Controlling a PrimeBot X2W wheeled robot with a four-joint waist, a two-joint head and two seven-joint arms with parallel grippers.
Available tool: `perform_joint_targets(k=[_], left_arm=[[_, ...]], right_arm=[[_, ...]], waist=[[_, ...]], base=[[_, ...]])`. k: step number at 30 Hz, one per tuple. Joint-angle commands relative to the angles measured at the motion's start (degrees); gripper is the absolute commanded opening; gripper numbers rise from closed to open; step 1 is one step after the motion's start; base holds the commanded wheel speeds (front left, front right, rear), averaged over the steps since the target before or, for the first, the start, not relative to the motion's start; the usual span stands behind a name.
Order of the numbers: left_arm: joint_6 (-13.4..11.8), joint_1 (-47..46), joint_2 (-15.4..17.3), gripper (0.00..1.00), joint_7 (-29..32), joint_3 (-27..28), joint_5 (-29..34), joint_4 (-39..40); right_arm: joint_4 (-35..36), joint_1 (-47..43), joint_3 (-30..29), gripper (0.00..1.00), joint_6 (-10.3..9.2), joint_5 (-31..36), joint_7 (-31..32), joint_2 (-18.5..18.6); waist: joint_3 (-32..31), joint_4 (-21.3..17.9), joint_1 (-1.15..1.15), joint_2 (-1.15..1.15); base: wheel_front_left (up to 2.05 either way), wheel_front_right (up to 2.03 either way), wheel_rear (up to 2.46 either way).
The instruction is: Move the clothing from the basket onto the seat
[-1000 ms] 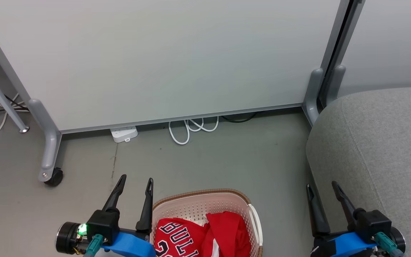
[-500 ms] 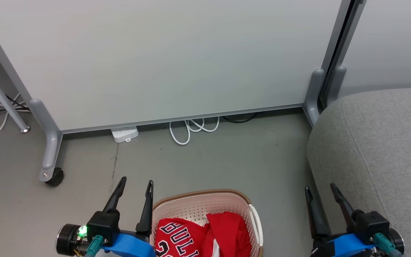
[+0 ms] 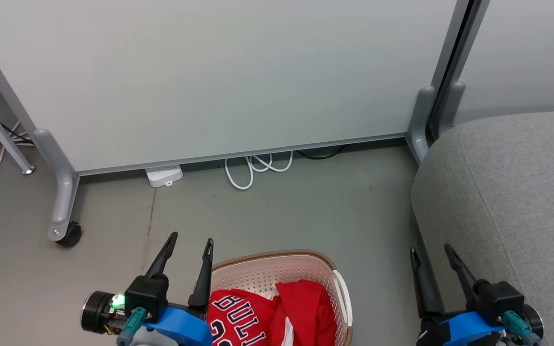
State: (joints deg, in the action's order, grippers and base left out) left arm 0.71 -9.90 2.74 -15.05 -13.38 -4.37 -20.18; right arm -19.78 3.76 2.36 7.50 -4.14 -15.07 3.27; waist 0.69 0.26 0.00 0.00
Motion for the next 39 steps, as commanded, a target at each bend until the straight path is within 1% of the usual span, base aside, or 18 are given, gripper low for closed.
perform_joint_targets(k=[1, 9, 10, 11, 12, 14, 19, 24, 32, 35, 39], left_arm=[[0.6, -1.3, 0.3, 1.0, -0.2, -0.4, 0.6, -1.0], [3.5, -8.6, 0.8, 1.0, -0.2, -3.1, 3.4, -7.3], [3.5, -8.6, 0.8, 1.0, -0.2, -3.1, 3.4, -7.3], [4.0, -10.9, 1.1, 1.0, -0.2, -4.4, 4.2, -9.2], [4.0, -10.9, 1.1, 1.0, -0.2, -4.4, 4.2, -9.2], [4.8, -14.3, 1.5, 1.0, -0.2, -6.0, 5.1, -12.3], [5.8, -19.5, 2.2, 1.0, -0.2, -9.3, 6.6, -17.7], [6.4, -24.3, 3.5, 1.0, -0.2, -13.5, 8.3, -24.1], [6.8, -31.4, 4.9, 1.0, -0.2, -20.9, 10.3, -33.2], [6.8, -33.3, 4.9, 1.0, -0.2, -24.0, 10.1, -36.4], [6.8, -35.4, 4.8, 1.0, -0.2, -28.0, 8.0, -40.8]], right_arm=[[0.0, 1.1, 0.3, 1.0, -0.02, -0.2, -0.2, -0.2], [1.4, 4.0, 0.1, 1.0, -0.02, -0.6, -0.1, 0.2], [1.4, 4.0, 0.1, 1.0, -0.02, -0.6, -0.1, 0.2], [1.8, 4.8, -0.3, 1.0, -0.02, -0.8, -0.1, 0.3], [1.8, 4.8, -0.3, 1.0, -0.02, -0.8, -0.1, 0.3], [2.3, 6.1, -0.5, 1.0, -0.02, -1.0, -0.1, 0.5], [3.2, 8.4, -1.0, 1.0, -0.02, -1.6, -0.1, 0.6], [4.4, 11.1, -0.9, 1.0, -0.02, -2.3, -0.1, 0.6], [6.3, 15.9, -0.3, 1.0, -0.02, -3.0, -0.1, 0.4], [6.7, 17.4, -0.2, 1.0, -0.02, -3.2, -0.1, 0.5], [7.3, 19.1, -0.2, 1.0, -0.02, -3.4, -0.1, 0.5]], waist=[[0.6, -0.5, 0.0, 0.0], [6.1, -3.6, 0.0, 0.0], [6.1, -3.6, 0.0, 0.0], [7.8, -4.4, 0.0, 0.0], [7.8, -4.4, 0.0, 0.0], [10.8, -5.7, 0.0, 0.0], [15.7, -7.6, 0.0, 0.0], [20.7, -9.3, 0.0, 0.0], [29.0, -11.3, 0.0, 0.0], [31.7, -11.7, 0.0, 0.0], [34.8, -12.5, 0.0, 0.0]], base=[[0.0, 0.0, 0.0], [0.0, 0.0, 0.0], [0.0, 0.0, 0.0], [0.0, 0.0, 0.0], [0.0, 0.0, 0.0], [0.0, 0.0, 0.0], [0.0, 0.0, 0.0], [0.0, 0.0, 0.0], [0.0, 0.0, 0.0], [0.0, 0.0, 0.0], [0.0, 0.0, 0.0]])
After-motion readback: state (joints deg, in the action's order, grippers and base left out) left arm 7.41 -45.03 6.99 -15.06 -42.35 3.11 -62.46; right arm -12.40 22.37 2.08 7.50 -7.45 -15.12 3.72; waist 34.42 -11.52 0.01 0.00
